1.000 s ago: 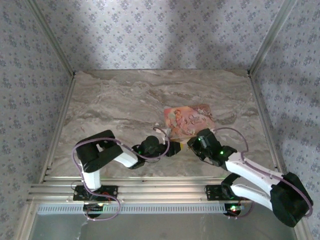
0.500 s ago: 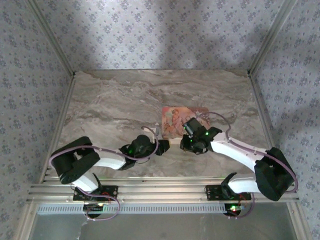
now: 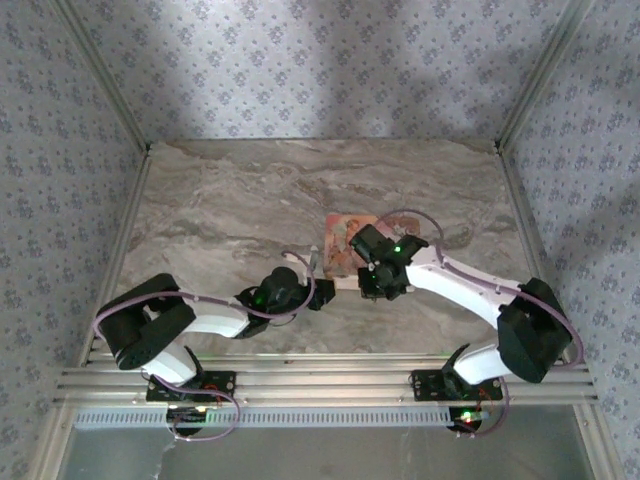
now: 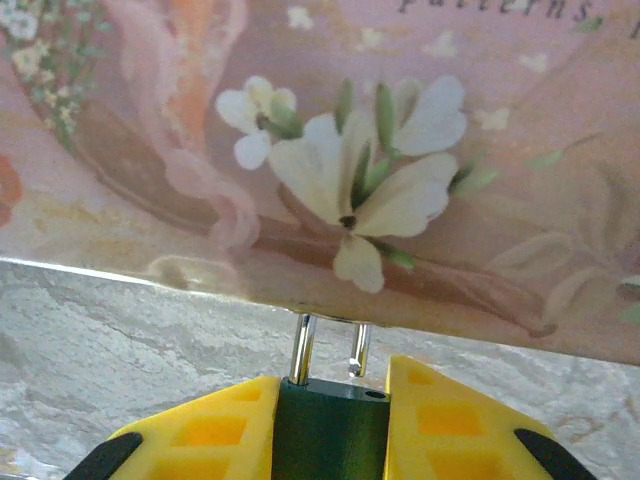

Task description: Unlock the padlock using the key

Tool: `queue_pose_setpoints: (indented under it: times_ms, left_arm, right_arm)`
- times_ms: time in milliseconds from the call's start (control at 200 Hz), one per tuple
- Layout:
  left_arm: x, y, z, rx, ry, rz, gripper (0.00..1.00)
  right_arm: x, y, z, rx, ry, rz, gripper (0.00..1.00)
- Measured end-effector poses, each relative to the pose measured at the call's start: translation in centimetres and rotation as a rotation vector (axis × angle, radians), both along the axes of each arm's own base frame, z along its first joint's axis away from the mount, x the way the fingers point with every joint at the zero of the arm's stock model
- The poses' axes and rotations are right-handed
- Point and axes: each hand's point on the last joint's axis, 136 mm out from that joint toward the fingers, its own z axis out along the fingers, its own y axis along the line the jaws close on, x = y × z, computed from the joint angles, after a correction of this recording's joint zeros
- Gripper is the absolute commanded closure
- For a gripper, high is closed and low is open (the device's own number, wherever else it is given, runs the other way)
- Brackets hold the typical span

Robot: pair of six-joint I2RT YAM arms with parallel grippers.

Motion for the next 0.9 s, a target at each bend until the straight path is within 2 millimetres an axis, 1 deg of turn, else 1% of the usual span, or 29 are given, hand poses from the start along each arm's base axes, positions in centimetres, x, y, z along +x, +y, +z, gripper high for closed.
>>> queue_pose_setpoints:
  times_ms: [175, 410, 555, 645, 724, 849, 904]
  left_arm:
    - [-0.2, 0.2, -0.5, 0.019, 0.012, -0.002, 0.76]
    - [0.2, 0.7, -0.4, 0.031, 0.002, 0.015, 0.76]
    - [0.9, 0.5, 0.6, 0.037, -0.017, 0.015, 0.76]
    - [1.5, 0.9, 0.9, 0.033, -0.021, 0.031, 0.76]
    - [1.8, 1.3, 0.8, 0.035, -0.016, 0.042, 0.76]
    - [2.1, 1.7, 0.6, 0.027, -0.001, 0.048, 0.76]
    - [2.1, 2.1, 0.2, 0.032, 0.014, 0.052, 0.76]
  right_arm:
    - [-0.3, 0.2, 0.2, -0.116, -0.036, 0.106, 1.00]
    - [-0.1, 1.0, 0.4, -0.285, -0.105, 0.299, 1.00]
    - [0.4, 1.8, 0.3, -0.392, -0.146, 0.404, 1.00]
    - [0.5, 2.1, -0.1, -0.478, -0.176, 0.465, 1.00]
    - [0.6, 1.8, -0.3, -0.557, -0.201, 0.503, 1.00]
    - [1.5, 1.1, 0.0, -0.690, -0.267, 0.541, 1.00]
    - [1.9, 1.1, 0.1, -0.752, -0.303, 0.564, 1.00]
